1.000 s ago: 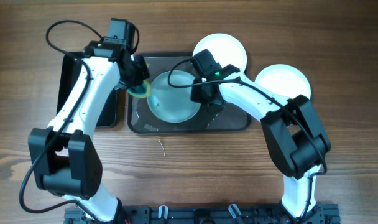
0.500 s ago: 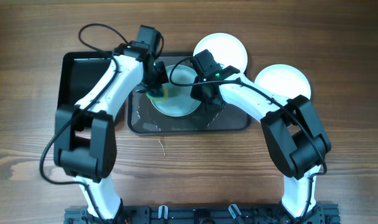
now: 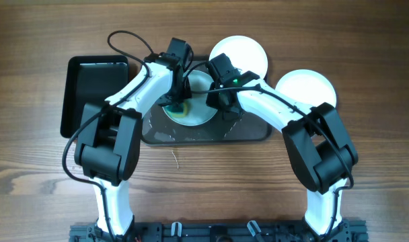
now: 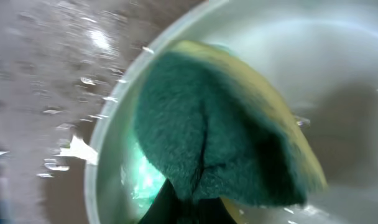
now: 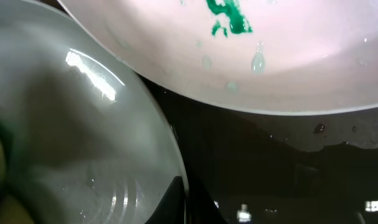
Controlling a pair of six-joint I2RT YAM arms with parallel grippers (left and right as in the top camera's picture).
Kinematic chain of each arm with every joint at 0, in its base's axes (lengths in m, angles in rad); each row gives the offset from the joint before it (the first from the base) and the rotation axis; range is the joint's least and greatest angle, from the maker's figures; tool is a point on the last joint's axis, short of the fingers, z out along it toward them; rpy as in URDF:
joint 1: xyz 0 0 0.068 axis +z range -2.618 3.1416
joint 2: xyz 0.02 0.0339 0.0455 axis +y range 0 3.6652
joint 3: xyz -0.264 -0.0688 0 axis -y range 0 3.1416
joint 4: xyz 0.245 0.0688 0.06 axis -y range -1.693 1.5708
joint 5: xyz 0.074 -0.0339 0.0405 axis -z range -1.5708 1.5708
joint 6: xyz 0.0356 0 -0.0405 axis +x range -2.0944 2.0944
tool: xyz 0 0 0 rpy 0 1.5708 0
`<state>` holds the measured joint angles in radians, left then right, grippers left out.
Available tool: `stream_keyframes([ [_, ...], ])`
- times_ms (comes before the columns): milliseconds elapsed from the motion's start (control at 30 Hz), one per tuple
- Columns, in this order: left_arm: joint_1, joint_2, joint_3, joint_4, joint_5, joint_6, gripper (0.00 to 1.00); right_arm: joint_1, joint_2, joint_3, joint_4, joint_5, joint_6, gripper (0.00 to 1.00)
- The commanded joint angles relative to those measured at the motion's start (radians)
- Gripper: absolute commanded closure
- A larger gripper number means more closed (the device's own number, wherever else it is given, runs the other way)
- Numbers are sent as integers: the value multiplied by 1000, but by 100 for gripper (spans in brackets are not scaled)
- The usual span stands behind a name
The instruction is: Clean dirty plates on tray and stack at the side
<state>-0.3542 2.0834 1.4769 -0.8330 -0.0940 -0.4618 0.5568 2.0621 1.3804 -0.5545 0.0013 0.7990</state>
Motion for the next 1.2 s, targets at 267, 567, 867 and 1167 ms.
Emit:
stream_keyframes([
  [267, -30, 35, -7, 84, -208, 49, 96, 0, -4, -21, 3, 28, -14, 96],
  [567, -82, 35, -7, 141, 190, 220, 96, 0, -4, -21, 5, 28, -14, 96],
  [867, -42, 35, -7, 214, -227, 55, 96, 0, -3, -21, 20, -26, -82, 96],
  [1167, -16, 35, -7, 10, -343, -48, 96, -1, 29, -21, 69, -181, -189, 96],
])
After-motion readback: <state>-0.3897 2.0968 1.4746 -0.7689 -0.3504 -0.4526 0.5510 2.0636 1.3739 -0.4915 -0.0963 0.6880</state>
